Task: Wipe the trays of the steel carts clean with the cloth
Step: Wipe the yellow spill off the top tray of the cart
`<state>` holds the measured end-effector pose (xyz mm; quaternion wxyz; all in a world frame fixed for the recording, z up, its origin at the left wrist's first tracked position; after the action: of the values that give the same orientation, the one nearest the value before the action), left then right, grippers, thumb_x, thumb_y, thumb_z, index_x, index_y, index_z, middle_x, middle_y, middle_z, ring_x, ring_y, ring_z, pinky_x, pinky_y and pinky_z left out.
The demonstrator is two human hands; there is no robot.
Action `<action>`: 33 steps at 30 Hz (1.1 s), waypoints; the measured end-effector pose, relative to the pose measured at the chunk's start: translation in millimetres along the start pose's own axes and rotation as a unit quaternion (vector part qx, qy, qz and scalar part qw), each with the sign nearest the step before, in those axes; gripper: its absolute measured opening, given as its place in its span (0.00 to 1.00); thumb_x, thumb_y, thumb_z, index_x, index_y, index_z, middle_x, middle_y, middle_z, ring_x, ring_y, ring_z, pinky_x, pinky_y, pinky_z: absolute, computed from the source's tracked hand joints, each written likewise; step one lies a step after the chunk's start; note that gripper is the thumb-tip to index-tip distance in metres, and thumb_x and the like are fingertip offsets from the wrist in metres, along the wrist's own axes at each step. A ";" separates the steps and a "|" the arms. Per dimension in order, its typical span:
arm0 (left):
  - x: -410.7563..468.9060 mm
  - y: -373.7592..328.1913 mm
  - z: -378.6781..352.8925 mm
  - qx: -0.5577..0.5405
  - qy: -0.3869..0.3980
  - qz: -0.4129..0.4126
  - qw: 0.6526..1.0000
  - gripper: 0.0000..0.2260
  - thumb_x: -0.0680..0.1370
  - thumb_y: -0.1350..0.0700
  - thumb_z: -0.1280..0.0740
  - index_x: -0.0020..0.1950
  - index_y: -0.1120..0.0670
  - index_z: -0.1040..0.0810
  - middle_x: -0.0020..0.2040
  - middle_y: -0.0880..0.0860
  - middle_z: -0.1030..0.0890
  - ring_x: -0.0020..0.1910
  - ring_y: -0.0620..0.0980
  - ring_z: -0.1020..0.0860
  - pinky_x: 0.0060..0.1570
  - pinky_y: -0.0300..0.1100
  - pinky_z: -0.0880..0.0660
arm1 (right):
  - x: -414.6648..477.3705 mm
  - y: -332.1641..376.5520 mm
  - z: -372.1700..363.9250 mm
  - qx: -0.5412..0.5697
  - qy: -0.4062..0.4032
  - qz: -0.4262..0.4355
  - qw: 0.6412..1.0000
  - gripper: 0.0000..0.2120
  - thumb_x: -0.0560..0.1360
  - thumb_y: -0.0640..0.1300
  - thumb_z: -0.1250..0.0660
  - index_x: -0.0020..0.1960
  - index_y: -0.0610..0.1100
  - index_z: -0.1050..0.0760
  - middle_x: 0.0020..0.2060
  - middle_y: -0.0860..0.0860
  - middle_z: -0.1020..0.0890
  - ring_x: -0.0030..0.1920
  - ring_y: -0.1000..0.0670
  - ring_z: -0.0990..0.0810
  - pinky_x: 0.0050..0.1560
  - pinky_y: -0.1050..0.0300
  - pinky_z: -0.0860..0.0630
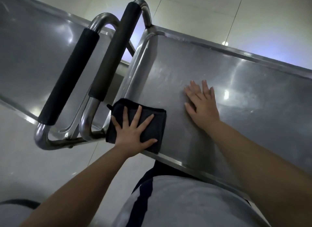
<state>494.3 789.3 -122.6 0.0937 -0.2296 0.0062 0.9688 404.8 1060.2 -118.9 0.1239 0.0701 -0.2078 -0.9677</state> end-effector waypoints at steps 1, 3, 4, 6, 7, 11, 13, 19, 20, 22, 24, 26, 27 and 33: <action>-2.2 0.1 2.0 -0.016 -0.004 -0.009 1.000 0.36 0.70 0.22 0.59 0.75 0.31 0.65 0.77 0.45 0.71 0.74 0.63 0.71 0.65 0.74 0.68 | -7.1 13.4 2.0 0.022 -0.029 0.054 0.998 0.22 0.77 0.44 0.32 0.70 0.42 0.27 0.72 0.44 0.29 0.74 0.37 0.37 0.74 0.37 0.45; -8.6 1.8 8.7 -0.096 -0.040 -0.025 0.994 0.30 0.75 0.28 0.56 0.76 0.31 0.60 0.78 0.44 0.67 0.75 0.60 0.70 0.67 0.71 0.69 | -28.9 48.4 -5.2 0.055 -0.051 0.181 0.981 0.15 0.72 0.43 0.26 0.58 0.41 0.19 0.59 0.42 0.19 0.63 0.38 0.23 0.67 0.44 0.34; -12.8 3.3 12.9 -0.151 -0.073 -0.028 0.985 0.27 0.78 0.33 0.53 0.77 0.34 0.54 0.80 0.45 0.62 0.77 0.58 0.67 0.69 0.69 0.66 | -41.9 66.5 -13.4 0.067 -0.031 0.244 0.967 0.14 0.72 0.46 0.26 0.55 0.41 0.18 0.56 0.43 0.18 0.59 0.39 0.21 0.65 0.46 0.31; -23.1 6.6 20.4 -0.246 -0.140 -0.025 0.959 0.23 0.82 0.44 0.47 0.78 0.43 0.41 0.80 0.49 0.49 0.79 0.58 0.59 0.73 0.67 0.57 | -64.1 91.3 -32.0 0.051 0.045 0.326 0.943 0.17 0.70 0.53 0.26 0.54 0.43 0.18 0.54 0.45 0.19 0.57 0.41 0.22 0.60 0.47 0.27; -28.9 8.2 22.2 -0.276 -0.163 -0.023 0.947 0.21 0.82 0.48 0.44 0.76 0.47 0.36 0.79 0.50 0.44 0.79 0.57 0.55 0.74 0.65 0.52 | -71.0 95.2 -40.0 0.028 0.069 0.339 0.938 0.20 0.69 0.56 0.26 0.55 0.45 0.19 0.55 0.46 0.19 0.58 0.42 0.22 0.58 0.47 0.26; -55.9 14.9 18.2 -0.316 -0.197 -0.038 0.927 0.16 0.80 0.57 0.34 0.67 0.55 0.24 0.72 0.52 0.29 0.77 0.54 0.40 0.75 0.56 0.43 | -79.1 89.4 -53.1 0.012 0.011 0.336 0.942 0.11 0.71 0.47 0.26 0.52 0.47 0.17 0.54 0.47 0.18 0.56 0.42 0.19 0.55 0.47 0.26; -68.5 17.6 15.2 -0.302 -0.191 -0.043 0.933 0.16 0.78 0.51 0.33 0.63 0.56 0.21 0.67 0.53 0.24 0.73 0.53 0.33 0.73 0.56 0.38 | -76.7 94.4 -56.6 -0.015 -0.008 0.325 0.946 0.08 0.69 0.43 0.26 0.49 0.47 0.18 0.51 0.49 0.18 0.51 0.44 0.19 0.53 0.49 0.33; -68.1 8.0 25.6 -0.191 -0.179 -0.052 0.964 0.24 0.72 0.47 0.29 0.66 0.55 0.22 0.61 0.54 0.19 0.62 0.55 0.22 0.64 0.56 0.30 | -45.1 101.9 -18.4 0.235 0.089 0.073 0.965 0.05 0.79 0.39 0.37 0.51 0.45 0.23 0.44 0.51 0.20 0.44 0.52 0.25 0.50 0.64 0.36; -59.5 4.6 34.6 -0.193 -0.199 -0.053 0.959 0.20 0.74 0.50 0.31 0.64 0.56 0.21 0.58 0.54 0.18 0.58 0.55 0.20 0.60 0.55 0.27 | -41.0 98.9 -5.2 0.274 0.102 0.040 0.955 0.05 0.80 0.40 0.39 0.51 0.47 0.25 0.45 0.51 0.23 0.43 0.55 0.27 0.46 0.69 0.35; -38.6 -4.8 56.0 -0.212 -0.210 -0.062 0.952 0.15 0.77 0.50 0.35 0.59 0.56 0.18 0.51 0.53 0.16 0.51 0.56 0.18 0.52 0.54 0.24 | -35.9 89.5 21.6 0.313 0.081 -0.013 0.946 0.07 0.82 0.40 0.43 0.49 0.50 0.29 0.44 0.53 0.26 0.42 0.57 0.29 0.42 0.71 0.35; -17.2 -22.2 77.3 -0.237 -0.197 -0.084 0.948 0.14 0.77 0.49 0.35 0.56 0.55 0.18 0.48 0.53 0.15 0.47 0.56 0.18 0.47 0.51 0.23 | -36.9 75.0 48.3 0.328 0.023 -0.055 0.943 0.08 0.83 0.40 0.45 0.49 0.49 0.31 0.42 0.54 0.27 0.41 0.57 0.29 0.41 0.69 0.35; 1.1 -36.0 93.0 -0.252 -0.193 -0.085 0.945 0.10 0.77 0.50 0.30 0.55 0.53 0.18 0.45 0.52 0.16 0.44 0.55 0.18 0.42 0.46 0.24 | -38.8 62.2 66.8 0.359 -0.013 -0.092 0.929 0.06 0.84 0.42 0.46 0.51 0.46 0.31 0.43 0.52 0.27 0.42 0.56 0.29 0.45 0.63 0.33; 11.3 -48.0 103.4 -0.255 -0.201 -0.096 0.941 0.09 0.76 0.51 0.29 0.54 0.52 0.18 0.44 0.51 0.16 0.43 0.54 0.19 0.40 0.45 0.25 | -43.8 51.1 79.2 0.371 -0.031 -0.114 0.921 0.06 0.84 0.44 0.45 0.53 0.44 0.31 0.45 0.51 0.27 0.44 0.56 0.28 0.48 0.61 0.32; 48.0 -143.5 175.3 -0.251 -0.189 -0.247 0.916 0.07 0.76 0.51 0.29 0.52 0.49 0.18 0.44 0.47 0.17 0.42 0.49 0.21 0.45 0.45 0.26 | -101.2 -17.5 158.6 0.170 -0.063 -0.136 0.974 0.23 0.71 0.51 0.25 0.63 0.55 0.28 0.52 0.52 0.25 0.53 0.50 0.30 0.56 0.55 0.27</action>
<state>400.9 948.6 17.3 0.2690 -0.0519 -0.3125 0.9095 468.5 1163.9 25.6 -0.0362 0.0571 -0.3653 -0.9284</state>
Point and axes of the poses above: each hand's wrist, its own x-axis towards the middle knuckle, its own z-axis out of the back of the hand, y = z × x, the point moved 2 cm from there along x, towards the middle knuckle
